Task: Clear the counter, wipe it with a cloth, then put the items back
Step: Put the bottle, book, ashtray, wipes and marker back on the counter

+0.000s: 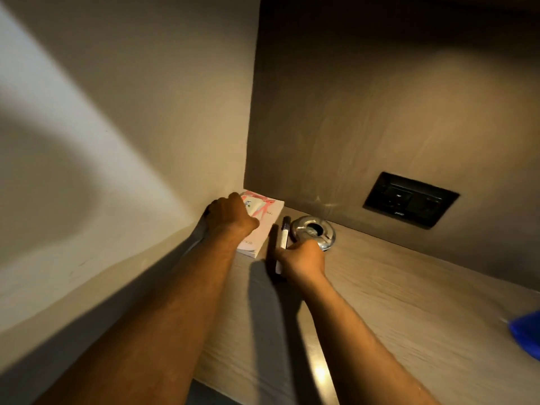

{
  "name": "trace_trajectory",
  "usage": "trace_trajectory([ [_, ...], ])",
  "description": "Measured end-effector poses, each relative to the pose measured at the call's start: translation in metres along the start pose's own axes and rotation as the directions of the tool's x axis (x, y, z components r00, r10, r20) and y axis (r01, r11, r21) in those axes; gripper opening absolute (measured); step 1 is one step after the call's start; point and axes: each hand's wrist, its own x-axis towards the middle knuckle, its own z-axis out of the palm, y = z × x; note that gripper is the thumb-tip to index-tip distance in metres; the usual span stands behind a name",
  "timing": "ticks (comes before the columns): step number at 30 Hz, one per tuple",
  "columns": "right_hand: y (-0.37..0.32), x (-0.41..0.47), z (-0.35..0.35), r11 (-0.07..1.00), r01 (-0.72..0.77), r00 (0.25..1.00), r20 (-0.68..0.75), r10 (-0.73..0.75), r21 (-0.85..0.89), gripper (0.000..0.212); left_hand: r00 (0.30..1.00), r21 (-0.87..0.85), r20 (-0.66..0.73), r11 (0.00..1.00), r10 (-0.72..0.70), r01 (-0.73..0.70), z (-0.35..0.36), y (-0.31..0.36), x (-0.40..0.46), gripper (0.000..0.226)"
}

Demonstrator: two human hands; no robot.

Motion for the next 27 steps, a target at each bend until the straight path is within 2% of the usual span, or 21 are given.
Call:
trace_trajectory([
  [3,0.028,-0.021,-0.041,0.998,-0.020,0.997,-0.067,0.023,0.056,0.007,0.996,-0.038,-0.055,0.996,0.074,-0.076,-0.012,0.003,-0.010,0.066],
  [7,0.081,-0.053,-0.101,0.994,-0.102,0.976,-0.188,0.109,0.044,0.015,0.959,-0.262,-0.069,0.923,0.274,-0.282,-0.016,0.038,-0.044,0.059],
  [9,0.109,-0.071,-0.131,0.989,-0.140,0.952,-0.269,0.146,0.040,0.016,0.904,-0.290,-0.058,0.859,0.423,-0.421,-0.007,0.071,-0.068,0.053],
  [12,0.145,-0.096,-0.167,0.980,-0.188,0.922,-0.333,0.197,0.060,0.011,0.775,-0.294,0.031,0.746,0.632,-0.597,0.019,0.122,-0.106,0.055],
  [15,0.180,-0.114,-0.195,0.963,-0.263,0.877,-0.403,0.261,0.050,0.012,0.641,-0.246,0.121,0.649,0.758,-0.720,0.054,0.162,-0.137,0.059],
  [20,0.225,-0.135,-0.219,0.959,-0.274,0.844,-0.496,0.205,-0.069,0.013,0.555,-0.197,0.263,0.607,0.789,-0.770,0.093,0.198,-0.154,0.068],
  [27,0.236,-0.136,-0.218,0.972,-0.181,0.876,-0.473,0.089,-0.151,0.015,0.550,-0.097,0.349,0.613,0.759,-0.784,0.102,0.206,-0.142,0.069],
])
